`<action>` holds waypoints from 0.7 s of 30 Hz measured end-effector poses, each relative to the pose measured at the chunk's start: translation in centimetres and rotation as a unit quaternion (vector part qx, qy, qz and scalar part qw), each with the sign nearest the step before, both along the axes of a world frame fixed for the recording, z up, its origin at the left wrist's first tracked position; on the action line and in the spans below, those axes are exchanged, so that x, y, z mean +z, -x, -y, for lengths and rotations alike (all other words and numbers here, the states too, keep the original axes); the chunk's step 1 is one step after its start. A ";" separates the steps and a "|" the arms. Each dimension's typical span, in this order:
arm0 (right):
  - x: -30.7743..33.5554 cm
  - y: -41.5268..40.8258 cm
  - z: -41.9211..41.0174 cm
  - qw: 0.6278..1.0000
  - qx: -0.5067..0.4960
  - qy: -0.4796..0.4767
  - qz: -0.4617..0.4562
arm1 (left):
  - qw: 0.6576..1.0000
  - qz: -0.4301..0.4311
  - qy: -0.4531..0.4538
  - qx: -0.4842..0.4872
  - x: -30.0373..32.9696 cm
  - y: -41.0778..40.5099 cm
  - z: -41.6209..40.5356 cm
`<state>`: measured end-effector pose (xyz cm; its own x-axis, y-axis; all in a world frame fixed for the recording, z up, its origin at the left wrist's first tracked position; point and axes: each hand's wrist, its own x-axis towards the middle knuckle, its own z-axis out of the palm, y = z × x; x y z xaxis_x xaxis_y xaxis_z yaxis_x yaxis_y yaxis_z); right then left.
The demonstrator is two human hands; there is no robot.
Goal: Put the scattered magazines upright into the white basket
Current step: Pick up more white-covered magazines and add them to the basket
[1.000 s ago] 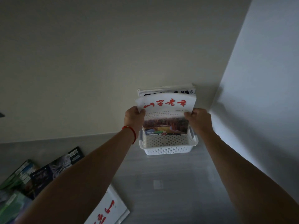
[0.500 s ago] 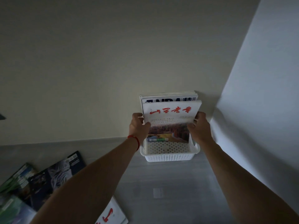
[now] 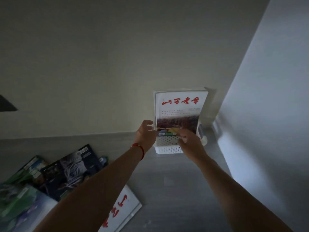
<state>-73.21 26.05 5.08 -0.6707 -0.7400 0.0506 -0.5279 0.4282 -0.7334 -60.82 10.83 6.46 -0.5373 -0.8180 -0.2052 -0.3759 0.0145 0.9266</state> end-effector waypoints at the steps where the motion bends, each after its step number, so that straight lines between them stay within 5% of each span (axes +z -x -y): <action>1: -0.3 -1.8 -0.3 0.999 0.025 -0.024 0.001 | 1.000 0.004 0.022 -0.011 -0.3 -1.9 -0.4; 5: -3.3 -10.3 -0.9 0.976 0.144 -0.157 0.041 | 0.979 0.120 0.144 -0.074 -3.5 -12.9 -1.5; 8: -6.5 -17.4 -1.2 0.960 0.132 -0.236 0.077 | 0.960 0.197 0.179 -0.083 -6.6 -22.3 -1.9; 12: -9.2 -24.5 -1.1 0.953 0.086 -0.291 0.023 | 0.869 0.405 0.216 -0.187 -10.0 -31.4 -2.6; 16: -9.4 -27.7 -0.5 0.948 0.051 -0.312 -0.049 | 0.833 0.427 0.225 -0.272 -11.7 -34.6 -3.3; 21: -8.1 -28.8 0.1 0.958 -0.004 -0.270 -0.098 | 0.826 0.414 0.269 -0.272 -11.7 -35.4 -3.1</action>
<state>-44.43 25.99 -3.03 -0.6927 -0.6891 -0.2127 -0.6285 0.7215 -0.2907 -25.40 13.88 -5.28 -0.7133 -0.5937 -0.3725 -0.6795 0.7160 0.1599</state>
